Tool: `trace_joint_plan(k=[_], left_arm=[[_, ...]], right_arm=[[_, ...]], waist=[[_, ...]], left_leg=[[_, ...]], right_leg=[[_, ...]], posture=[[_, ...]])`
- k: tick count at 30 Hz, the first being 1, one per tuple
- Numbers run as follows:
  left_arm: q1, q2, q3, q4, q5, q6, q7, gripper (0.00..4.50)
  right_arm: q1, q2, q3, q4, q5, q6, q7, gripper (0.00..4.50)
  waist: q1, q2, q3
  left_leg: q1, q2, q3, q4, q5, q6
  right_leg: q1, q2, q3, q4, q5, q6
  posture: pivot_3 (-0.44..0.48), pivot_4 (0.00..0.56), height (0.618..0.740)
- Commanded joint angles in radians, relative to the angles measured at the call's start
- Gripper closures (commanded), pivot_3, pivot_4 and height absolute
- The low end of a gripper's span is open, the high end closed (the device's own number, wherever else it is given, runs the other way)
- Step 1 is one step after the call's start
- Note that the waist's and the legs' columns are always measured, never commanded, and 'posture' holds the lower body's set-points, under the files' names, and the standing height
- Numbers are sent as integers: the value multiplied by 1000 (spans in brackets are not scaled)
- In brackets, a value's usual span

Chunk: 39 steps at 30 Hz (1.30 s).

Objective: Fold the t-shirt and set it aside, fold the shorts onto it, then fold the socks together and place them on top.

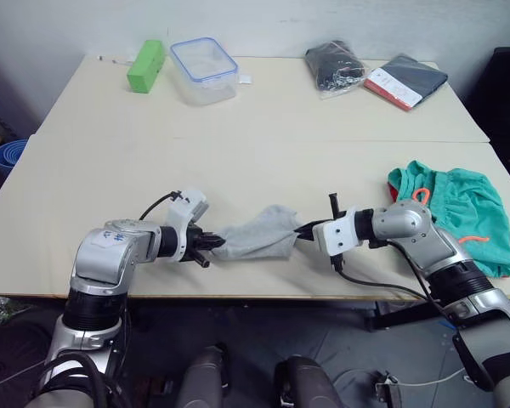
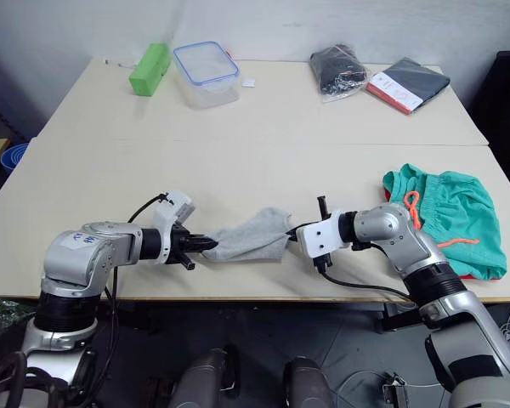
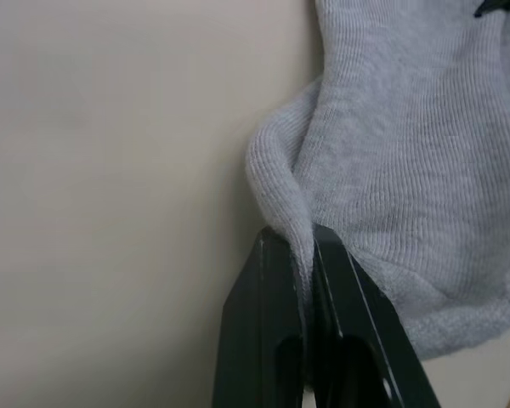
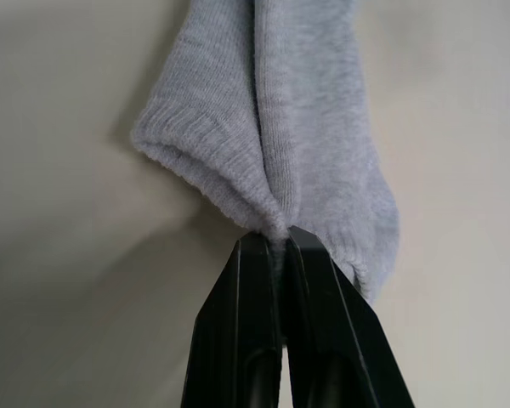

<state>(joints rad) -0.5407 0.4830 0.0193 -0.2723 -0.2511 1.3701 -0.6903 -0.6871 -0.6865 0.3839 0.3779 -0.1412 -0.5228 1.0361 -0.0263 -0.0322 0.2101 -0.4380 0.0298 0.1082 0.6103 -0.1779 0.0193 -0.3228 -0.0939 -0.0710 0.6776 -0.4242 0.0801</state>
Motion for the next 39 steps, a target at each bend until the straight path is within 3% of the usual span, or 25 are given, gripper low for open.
trace_joint_plan(k=[1,7,9,13,23,26,35,39], left_arm=[[17,56,31,-54,-26,-30,11,3470],[31,195,53,-122,-105,-190,-92,1593],[33,248,47,-146,-131,-289,-163,1018],[48,352,-59,-166,-93,-590,-330,1018],[-74,307,-375,31,122,-946,-443,1018],[-101,269,-426,102,188,-1016,-437,1624],[-103,207,-461,172,240,-1043,-469,4475],[-122,213,-428,168,207,-1047,-513,4492]], right_arm=[[32,-9,-27,-79,-2,49,-5,3674],[102,-73,-102,-244,31,152,-5,1574],[124,-102,-135,-307,71,208,17,1567],[145,-130,-176,-400,113,306,37,1567],[202,-128,-240,-691,325,665,71,1567],[221,-136,-253,-749,357,732,65,1567],[270,-132,-281,-830,377,826,20,1567],[283,-133,-276,-824,364,816,10,1567]], waist=[[0,0,0],[0,0,0],[2,0,0],[1,1,0],[3,2,0],[4,2,0],[2,2,0],[2,2,0]], left_leg=[[0,0,0,0,0,0],[-1,0,-1,-1,-1,-1],[-1,0,-1,-1,-1,-1],[-1,0,-1,-1,-1,-2],[-2,0,-1,-2,-1,-1],[-2,0,-1,-2,-1,-1],[-2,0,-1,-2,-2,0],[-2,0,-1,-1,-2,0]], right_leg=[[0,0,0,0,0,0],[0,0,-1,-1,0,-1],[0,0,-1,-3,0,-1],[1,0,-2,-5,0,-1],[0,0,-2,-5,0,-1],[0,1,-2,-4,0,-1],[0,0,-2,-4,0,-1],[0,0,-3,-4,0,-1]], posture=[[0,150,740],[0,150,740],[0,150,740],[0,150,740],[0,150,740],[0,150,740],[0,150,740],[0,150,740]])
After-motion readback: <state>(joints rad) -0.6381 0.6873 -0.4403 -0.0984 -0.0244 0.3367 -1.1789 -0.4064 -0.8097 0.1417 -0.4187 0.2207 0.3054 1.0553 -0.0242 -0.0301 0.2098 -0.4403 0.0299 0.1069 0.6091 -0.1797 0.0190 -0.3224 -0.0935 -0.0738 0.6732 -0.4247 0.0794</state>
